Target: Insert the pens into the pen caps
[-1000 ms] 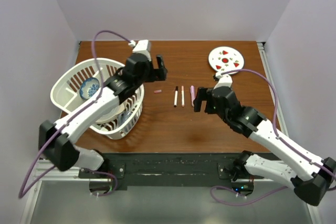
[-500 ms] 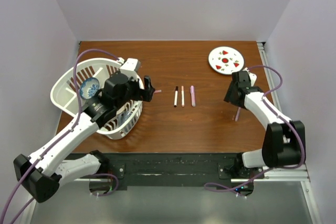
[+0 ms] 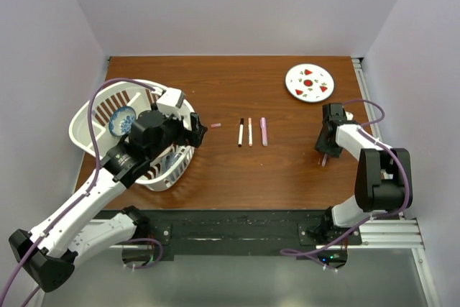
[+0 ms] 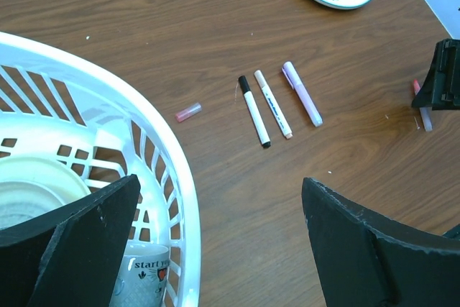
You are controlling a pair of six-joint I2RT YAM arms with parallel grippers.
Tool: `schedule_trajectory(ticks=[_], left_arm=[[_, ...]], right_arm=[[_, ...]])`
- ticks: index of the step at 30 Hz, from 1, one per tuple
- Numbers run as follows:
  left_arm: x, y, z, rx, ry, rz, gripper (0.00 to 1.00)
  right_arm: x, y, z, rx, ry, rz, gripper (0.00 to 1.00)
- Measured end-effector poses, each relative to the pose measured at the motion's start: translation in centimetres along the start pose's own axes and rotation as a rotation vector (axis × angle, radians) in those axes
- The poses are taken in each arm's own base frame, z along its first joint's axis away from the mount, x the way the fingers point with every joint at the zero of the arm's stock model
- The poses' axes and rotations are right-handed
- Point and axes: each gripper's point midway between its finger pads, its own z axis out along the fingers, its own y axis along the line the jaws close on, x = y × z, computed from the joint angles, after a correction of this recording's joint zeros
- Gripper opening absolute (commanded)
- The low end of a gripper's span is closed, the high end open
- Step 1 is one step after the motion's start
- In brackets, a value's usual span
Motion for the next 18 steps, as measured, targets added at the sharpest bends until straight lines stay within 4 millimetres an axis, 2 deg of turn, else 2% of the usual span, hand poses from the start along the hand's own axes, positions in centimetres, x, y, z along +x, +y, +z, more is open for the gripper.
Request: schedule_trajectory(ticks=[5, 7, 11, 12, 14, 15, 18], left_arm=[[-0.4, 0.1, -0.3, -0.005, -0.018, -0.004, 1.00], [-0.7, 0.3, -0.6, -0.014, -0.032, -0.007, 0.99], [-1.0, 0.2, -0.9, -0.012, -0.046, -0.017, 0.98], [-1.0, 0.2, -1.0, -0.011, -0.047, -0.018, 0.97], [-1.0, 0.1, -1.0, -0.002, -0.045, -0.019, 0.97], [-1.0, -0.1, -1.0, 0.005, -0.042, -0.023, 0.97], [-0.8, -0.6, -0.9, 0.029, -0.031, -0.036, 0.96]], right_arm=[[0.3, -0.4, 0.6, -0.001, 0.028, 0.018, 0.41], [0.3, -0.2, 0.7, -0.012, 0.035, 0.021, 0.37], [0.0, 0.5, 0.9, -0.047, 0.054, 0.019, 0.23], [0.0, 0.7, 0.9, -0.056, 0.056, 0.017, 0.12], [-0.1, 1.2, 1.0, -0.079, 0.061, 0.009, 0.03], [-0.2, 1.5, 1.0, -0.102, 0.057, 0.010, 0.00], [-0.7, 3.1, 0.9, -0.190, 0.030, 0.020, 0.00]])
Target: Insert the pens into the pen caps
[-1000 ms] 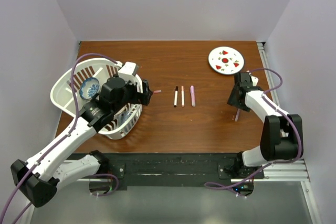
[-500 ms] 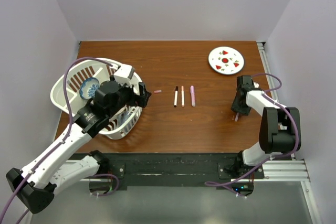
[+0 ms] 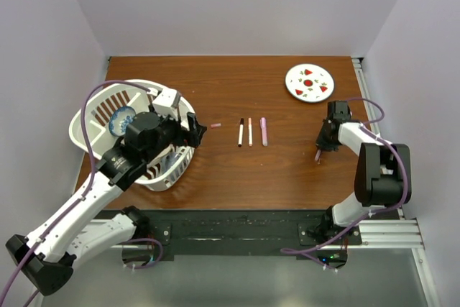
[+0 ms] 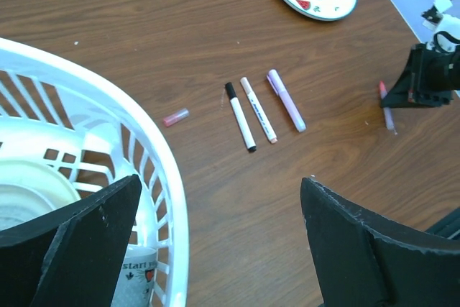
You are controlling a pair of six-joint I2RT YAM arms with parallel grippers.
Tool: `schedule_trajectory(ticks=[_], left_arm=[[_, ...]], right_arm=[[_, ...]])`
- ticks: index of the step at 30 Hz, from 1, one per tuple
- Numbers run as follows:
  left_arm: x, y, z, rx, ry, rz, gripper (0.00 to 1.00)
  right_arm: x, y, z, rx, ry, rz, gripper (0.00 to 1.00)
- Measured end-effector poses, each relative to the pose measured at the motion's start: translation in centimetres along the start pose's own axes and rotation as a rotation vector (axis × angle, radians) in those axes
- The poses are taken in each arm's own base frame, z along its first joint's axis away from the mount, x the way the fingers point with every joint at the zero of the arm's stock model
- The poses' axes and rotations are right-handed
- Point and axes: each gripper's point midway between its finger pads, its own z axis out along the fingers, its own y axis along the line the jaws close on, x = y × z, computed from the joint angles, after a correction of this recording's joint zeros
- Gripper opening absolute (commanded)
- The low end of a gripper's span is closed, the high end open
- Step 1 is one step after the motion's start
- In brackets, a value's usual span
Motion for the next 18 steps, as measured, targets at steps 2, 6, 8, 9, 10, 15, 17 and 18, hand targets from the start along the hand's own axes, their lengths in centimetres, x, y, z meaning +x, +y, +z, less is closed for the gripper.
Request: schedule_trajectory(ticks=[2, 6, 8, 9, 10, 15, 17, 18], left_arm=[[0.0, -0.5, 0.2, 0.018, 0.011, -0.009, 0.96], [-0.4, -1.9, 1.1, 0.070, 0.041, -0.035, 0.93], [-0.6, -2.8, 1.6, 0.103, 0.060, -0.058, 0.91], [-0.6, -3.2, 1.9, 0.119, 0.071, -0.070, 0.90], [-0.5, -3.8, 2.2, 0.141, 0.081, -0.085, 0.89], [0.1, -5.2, 3.6, 0.199, 0.118, -0.141, 0.82], [0.1, -6.0, 4.2, 0.240, 0.118, -0.157, 0.78], [0.0, -6.5, 4.5, 0.262, 0.114, -0.164, 0.73]], right_arm=[[0.1, 1.0, -0.1, -0.044, -0.014, -0.010, 0.00], [2.1, 6.1, -1.7, -0.208, -0.031, -0.121, 0.00], [3.7, 9.5, -3.8, -0.325, -0.059, -0.200, 0.00], [4.3, 11.1, -5.2, -0.391, -0.085, -0.232, 0.00], [4.9, 12.8, -6.8, -0.467, -0.113, -0.261, 0.00], [7.9, 18.9, -14.6, -0.826, -0.238, -0.340, 0.00], [8.9, 20.2, -17.2, -0.937, -0.263, -0.349, 0.00], [9.3, 20.8, -18.4, -0.985, -0.271, -0.351, 0.00]])
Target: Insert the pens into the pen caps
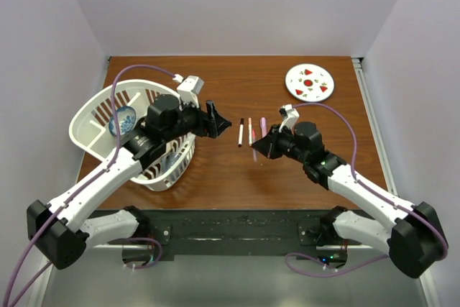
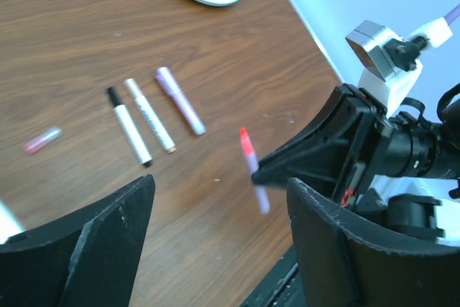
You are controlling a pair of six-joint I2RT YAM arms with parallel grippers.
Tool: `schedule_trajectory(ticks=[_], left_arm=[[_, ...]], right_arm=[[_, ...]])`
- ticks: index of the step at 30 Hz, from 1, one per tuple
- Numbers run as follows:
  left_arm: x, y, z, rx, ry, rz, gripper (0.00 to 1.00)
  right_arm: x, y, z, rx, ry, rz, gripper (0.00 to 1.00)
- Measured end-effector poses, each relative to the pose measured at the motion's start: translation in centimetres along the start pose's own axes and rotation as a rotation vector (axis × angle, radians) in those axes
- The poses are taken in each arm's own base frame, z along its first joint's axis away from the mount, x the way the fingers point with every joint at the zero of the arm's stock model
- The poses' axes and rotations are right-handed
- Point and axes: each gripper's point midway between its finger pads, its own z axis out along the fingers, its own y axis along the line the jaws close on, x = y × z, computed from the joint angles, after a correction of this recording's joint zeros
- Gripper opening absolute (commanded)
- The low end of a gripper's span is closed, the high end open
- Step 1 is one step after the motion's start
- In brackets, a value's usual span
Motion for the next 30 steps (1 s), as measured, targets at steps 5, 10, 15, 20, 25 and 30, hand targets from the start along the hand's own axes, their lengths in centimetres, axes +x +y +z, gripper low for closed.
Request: schedule_trajectory(ticks=[5, 10, 15, 20, 25, 30], left_arm=[[0.8, -1.4, 2.1, 0.111, 0.021, -0.020, 0.66], [2.2, -2.0, 3.7, 0.170, 0.055, -0.037, 0.63], [2.6, -3.1, 4.4, 0.224, 0.061, -0.035, 0.61], [2.8, -3.8, 4.8, 0.254, 0.061, -0.040, 0.54], [3.8, -4.1, 4.9, 0.279, 0.080, -0.047, 0.37], [4.9, -5.1, 4.7, 0.354, 0.115, -0.078, 0.15]], right_arm=[[-1.2, 4.8, -1.0, -0.151, -0.070, 0.003, 0.00], [-2.3, 7.4, -2.2, -0.233, -0.125, -0.002, 0.00], [-2.0, 8.1, -2.3, -0.253, -0.120, 0.000, 0.00], [-1.9, 8.3, -2.3, -0.254, -0.119, 0.002, 0.00], [-2.0, 8.2, -2.2, -0.243, -0.128, 0.003, 0.00], [-1.9, 8.1, -2.0, -0.239, -0.124, 0.004, 0.00]])
